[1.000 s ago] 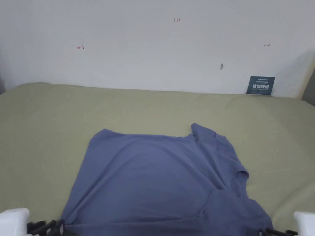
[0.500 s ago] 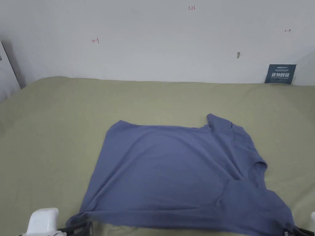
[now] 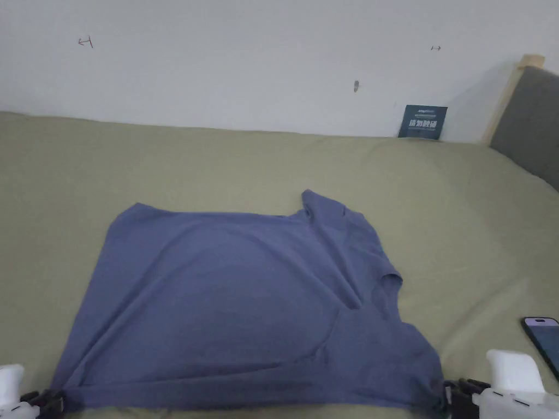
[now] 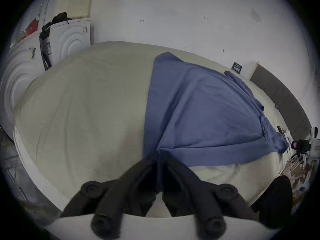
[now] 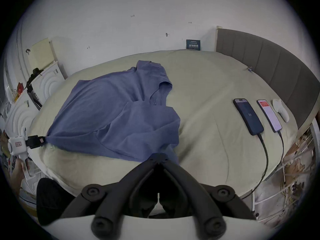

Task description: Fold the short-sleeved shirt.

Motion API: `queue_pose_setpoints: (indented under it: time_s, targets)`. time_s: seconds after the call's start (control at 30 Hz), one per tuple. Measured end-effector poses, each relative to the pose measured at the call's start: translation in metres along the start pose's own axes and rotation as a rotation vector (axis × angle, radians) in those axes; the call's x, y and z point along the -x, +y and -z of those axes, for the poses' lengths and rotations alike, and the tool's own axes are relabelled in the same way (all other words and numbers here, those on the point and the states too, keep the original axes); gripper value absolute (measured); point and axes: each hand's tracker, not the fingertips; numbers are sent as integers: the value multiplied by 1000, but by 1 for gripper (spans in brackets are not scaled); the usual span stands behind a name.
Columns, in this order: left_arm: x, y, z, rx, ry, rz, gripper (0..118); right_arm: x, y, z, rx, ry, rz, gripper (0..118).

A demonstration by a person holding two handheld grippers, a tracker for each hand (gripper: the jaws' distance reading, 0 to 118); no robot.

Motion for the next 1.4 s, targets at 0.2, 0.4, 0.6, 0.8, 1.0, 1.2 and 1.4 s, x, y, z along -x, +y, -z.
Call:
queue_pose_setpoints:
  time_s: [0.2, 0.4, 0.6, 0.8, 1.0, 1.2, 1.4]
  targets:
    - [3, 4, -5, -10, -40, -12, 5, -8, 10, 33, 107, -13, -24, 116]
    - [6, 3, -6, -7, -49, -6, 5, -8, 6, 67, 184, -43, -133, 104]
    - [6, 5, -5, -8, -49, -1, 5, -9, 7, 59, 101, 22, -133, 6]
    - [7, 14, -11, -29, -57, -13, 5, -9, 17, 43, 31, 57, -127, 5]
    - [4, 55, -21, -72, -79, -12, 5, -8, 58, 33, -28, 85, -128, 5]
    - [-7, 136, -1, -86, -67, 37, 5, 3, 132, 61, -61, 83, -186, 5]
    - [-14, 210, 53, -21, -41, 103, 5, 4, 202, 124, -25, 80, -165, 5]
